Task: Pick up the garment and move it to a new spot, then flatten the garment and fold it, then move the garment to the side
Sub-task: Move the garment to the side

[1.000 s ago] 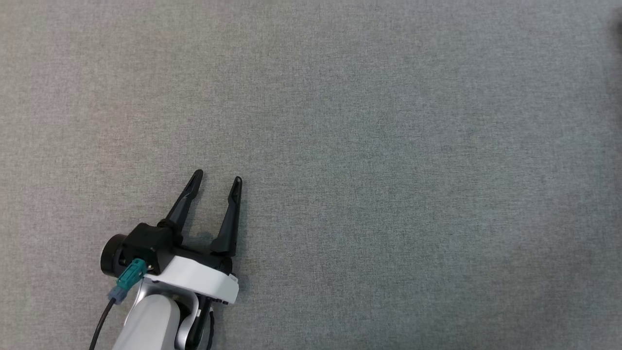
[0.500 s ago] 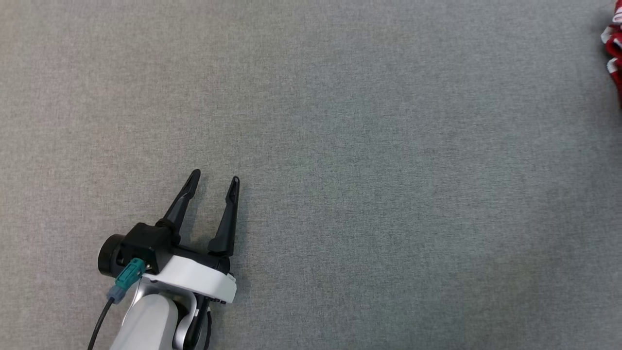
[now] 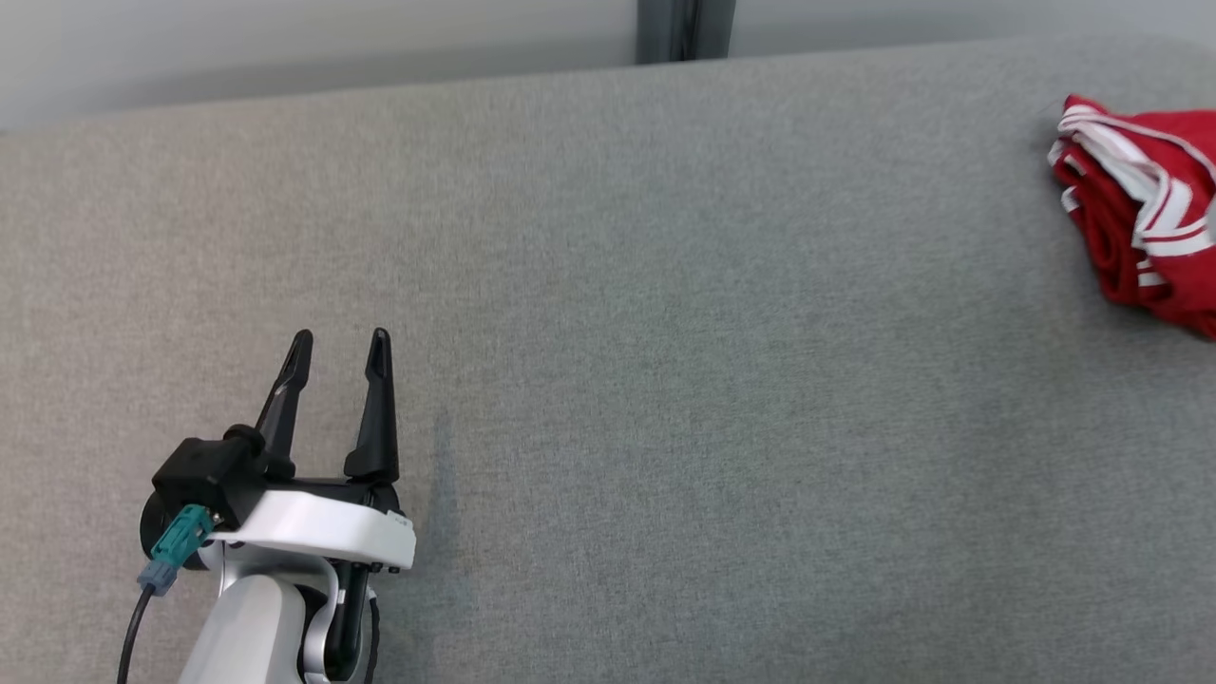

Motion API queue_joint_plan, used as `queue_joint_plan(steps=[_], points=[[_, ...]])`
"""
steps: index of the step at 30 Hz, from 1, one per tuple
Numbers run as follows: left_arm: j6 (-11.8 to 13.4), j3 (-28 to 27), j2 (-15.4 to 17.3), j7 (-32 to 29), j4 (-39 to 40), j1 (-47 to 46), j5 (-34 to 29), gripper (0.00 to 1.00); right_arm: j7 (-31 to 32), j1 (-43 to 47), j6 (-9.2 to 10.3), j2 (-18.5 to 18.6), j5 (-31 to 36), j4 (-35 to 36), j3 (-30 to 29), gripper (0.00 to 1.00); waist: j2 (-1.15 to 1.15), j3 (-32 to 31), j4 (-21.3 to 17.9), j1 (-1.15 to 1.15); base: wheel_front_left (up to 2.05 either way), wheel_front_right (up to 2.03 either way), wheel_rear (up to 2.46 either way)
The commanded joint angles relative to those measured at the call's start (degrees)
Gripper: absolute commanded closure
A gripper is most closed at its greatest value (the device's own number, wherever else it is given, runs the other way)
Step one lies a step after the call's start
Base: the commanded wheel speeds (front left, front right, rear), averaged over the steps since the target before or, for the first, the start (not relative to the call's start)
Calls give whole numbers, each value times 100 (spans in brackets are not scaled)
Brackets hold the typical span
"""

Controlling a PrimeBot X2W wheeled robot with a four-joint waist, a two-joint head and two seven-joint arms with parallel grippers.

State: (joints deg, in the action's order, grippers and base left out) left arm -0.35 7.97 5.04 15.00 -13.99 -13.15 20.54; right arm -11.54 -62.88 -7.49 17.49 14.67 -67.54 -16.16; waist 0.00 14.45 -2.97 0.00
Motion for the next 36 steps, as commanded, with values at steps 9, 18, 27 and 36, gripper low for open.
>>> queue_joint_plan(steps=[9,18,27,36], points=[[345,-92,-40,-24,-233,416,11,0,-370,1034,-2,-596,-1127,468,809,0,0,-993,-183,0,0,0,0],[452,-21,-59,-11,-336,804,6,0,-369,2876,-2,-1015,-2038,2399,1454,0,0,-1416,-159,0,0,0,0],[560,18,-86,6,-228,1186,15,0,-103,4675,-2,-1363,-2473,4177,1832,0,0,-1584,-44,0,0,0,0],[606,14,-62,17,-141,1394,-17,0,27,5559,-2,-1439,-2982,4995,2105,0,0,-1589,71,0,0,0,0]])
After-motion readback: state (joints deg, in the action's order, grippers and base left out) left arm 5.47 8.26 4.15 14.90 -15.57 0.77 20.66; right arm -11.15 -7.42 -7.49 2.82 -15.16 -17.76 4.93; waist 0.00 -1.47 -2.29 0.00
